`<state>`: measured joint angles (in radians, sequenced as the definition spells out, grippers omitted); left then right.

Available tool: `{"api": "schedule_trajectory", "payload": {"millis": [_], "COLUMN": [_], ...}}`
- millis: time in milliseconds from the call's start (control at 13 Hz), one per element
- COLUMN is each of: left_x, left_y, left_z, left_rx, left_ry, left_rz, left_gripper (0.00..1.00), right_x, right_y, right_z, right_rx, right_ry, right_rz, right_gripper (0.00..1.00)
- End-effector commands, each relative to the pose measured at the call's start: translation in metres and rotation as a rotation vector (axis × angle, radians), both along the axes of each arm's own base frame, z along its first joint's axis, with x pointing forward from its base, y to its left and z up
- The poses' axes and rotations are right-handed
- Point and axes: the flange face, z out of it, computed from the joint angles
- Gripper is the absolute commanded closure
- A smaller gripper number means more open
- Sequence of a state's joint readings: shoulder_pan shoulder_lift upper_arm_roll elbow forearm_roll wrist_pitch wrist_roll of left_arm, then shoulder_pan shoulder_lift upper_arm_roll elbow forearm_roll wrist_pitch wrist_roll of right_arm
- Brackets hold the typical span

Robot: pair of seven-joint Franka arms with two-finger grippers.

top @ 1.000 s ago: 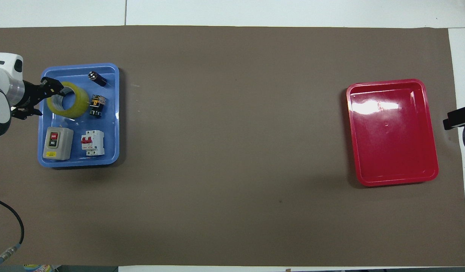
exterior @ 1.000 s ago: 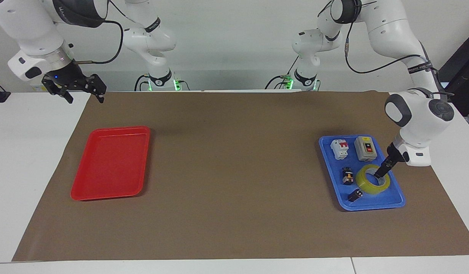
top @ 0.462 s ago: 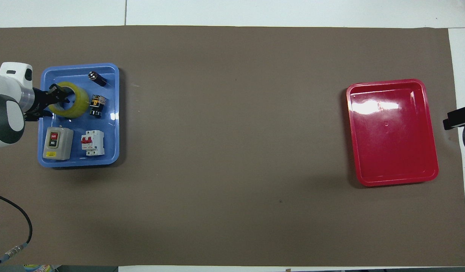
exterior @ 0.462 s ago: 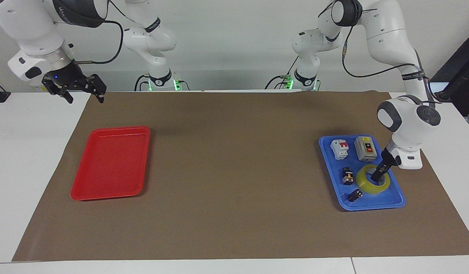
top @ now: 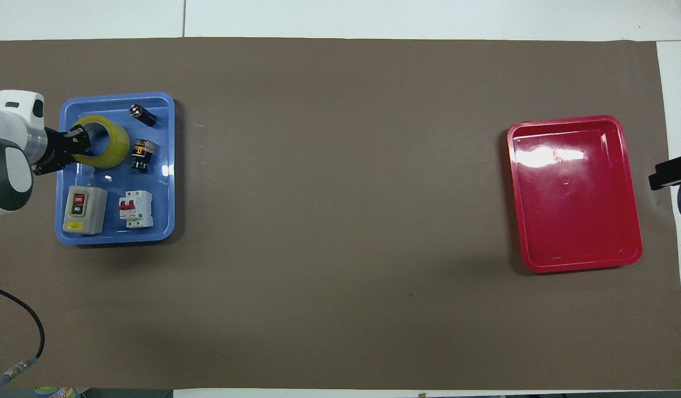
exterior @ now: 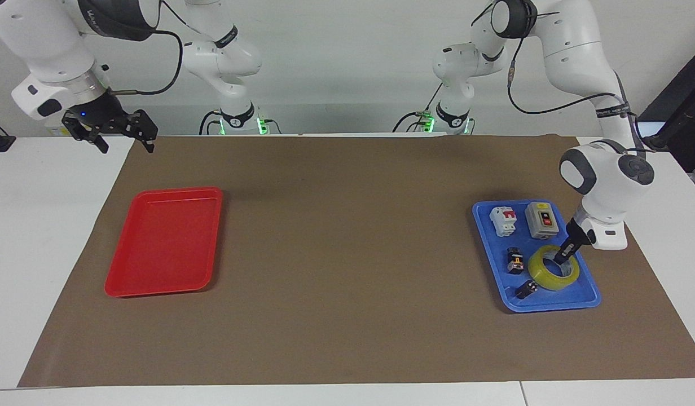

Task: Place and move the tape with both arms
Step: 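Grasp the yellow tape roll with the left gripper and lift it, then carry the tape with the left gripper and set it on the table center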

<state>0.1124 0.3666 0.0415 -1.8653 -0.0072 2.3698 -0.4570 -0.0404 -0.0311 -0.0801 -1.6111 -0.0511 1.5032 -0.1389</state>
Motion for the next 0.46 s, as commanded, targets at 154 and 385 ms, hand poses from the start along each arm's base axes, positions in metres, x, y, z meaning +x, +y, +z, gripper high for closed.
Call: {"api": "schedule_trajectory", "payload": {"millis": [154,385], "left_x": [-0.037,-0.045], "left_y": [-0.011,-0.088], "left_z": [0.104,0.101], "left_rx": [0.022,0.015], "left_ry": [0.02,0.063], "left_rz": [-0.19,-0.324], "left_gripper": [1.0,1.0], "right_x": [-0.003,-0.003], "right_y": [0.001,0.001], "right_z": [0.0,0.0], "right_rx": [0.015,0.015], "right_ry": [-0.015,-0.015], "right_rz": [0.014,0.014], "right_gripper": [0.0,0.0]}}
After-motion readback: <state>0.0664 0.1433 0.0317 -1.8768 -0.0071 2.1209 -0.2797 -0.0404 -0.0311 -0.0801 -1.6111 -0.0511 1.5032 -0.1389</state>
